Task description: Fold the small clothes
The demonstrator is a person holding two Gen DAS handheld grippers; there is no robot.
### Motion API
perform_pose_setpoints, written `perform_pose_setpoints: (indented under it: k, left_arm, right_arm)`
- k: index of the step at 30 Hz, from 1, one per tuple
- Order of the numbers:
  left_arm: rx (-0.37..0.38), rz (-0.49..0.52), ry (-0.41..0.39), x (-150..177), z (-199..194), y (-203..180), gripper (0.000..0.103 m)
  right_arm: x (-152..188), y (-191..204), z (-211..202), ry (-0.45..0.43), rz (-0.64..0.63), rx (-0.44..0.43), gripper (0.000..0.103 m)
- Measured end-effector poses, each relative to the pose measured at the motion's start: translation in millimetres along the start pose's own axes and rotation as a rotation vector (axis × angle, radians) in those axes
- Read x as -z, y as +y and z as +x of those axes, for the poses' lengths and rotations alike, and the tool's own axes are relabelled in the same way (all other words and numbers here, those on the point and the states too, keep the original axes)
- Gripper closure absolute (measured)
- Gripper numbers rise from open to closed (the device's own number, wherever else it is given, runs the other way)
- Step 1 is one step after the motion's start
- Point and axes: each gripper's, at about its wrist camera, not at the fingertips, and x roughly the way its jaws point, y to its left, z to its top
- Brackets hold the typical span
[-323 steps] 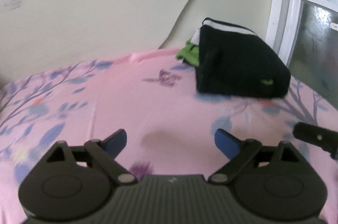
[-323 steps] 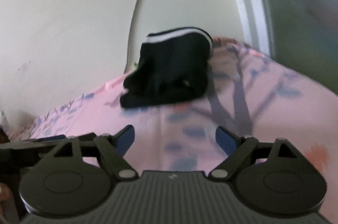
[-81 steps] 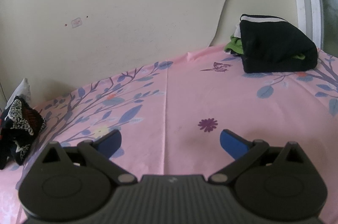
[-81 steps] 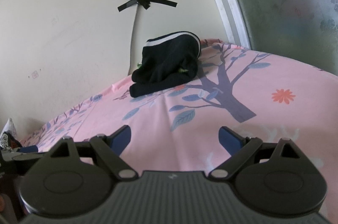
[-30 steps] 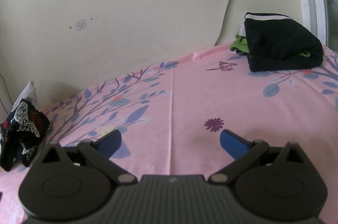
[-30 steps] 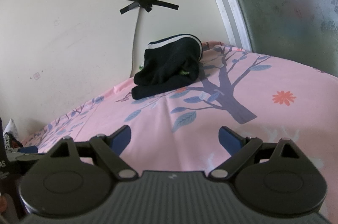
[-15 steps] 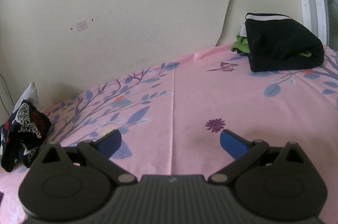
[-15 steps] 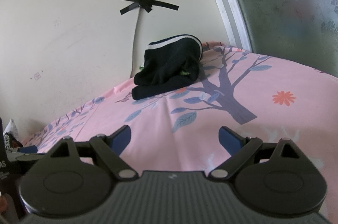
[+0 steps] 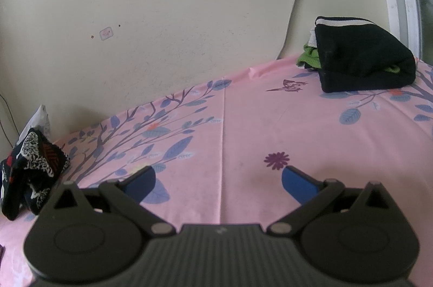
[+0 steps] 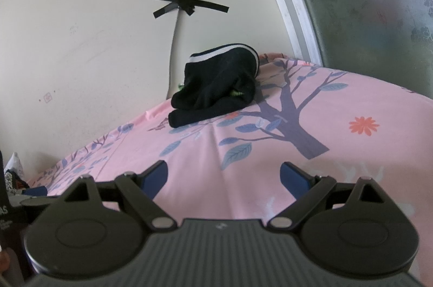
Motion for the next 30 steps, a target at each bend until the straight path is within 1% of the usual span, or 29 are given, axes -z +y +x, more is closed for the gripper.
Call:
perform_pose_setpoints:
  k: [30]
  left_arm:
    - [0.002,0.003,0.014,0.4,2.9,2.3,0.000]
  right_arm:
    - [-0.2,-1.0,1.8,0.001,0.000,-0.002,0.014]
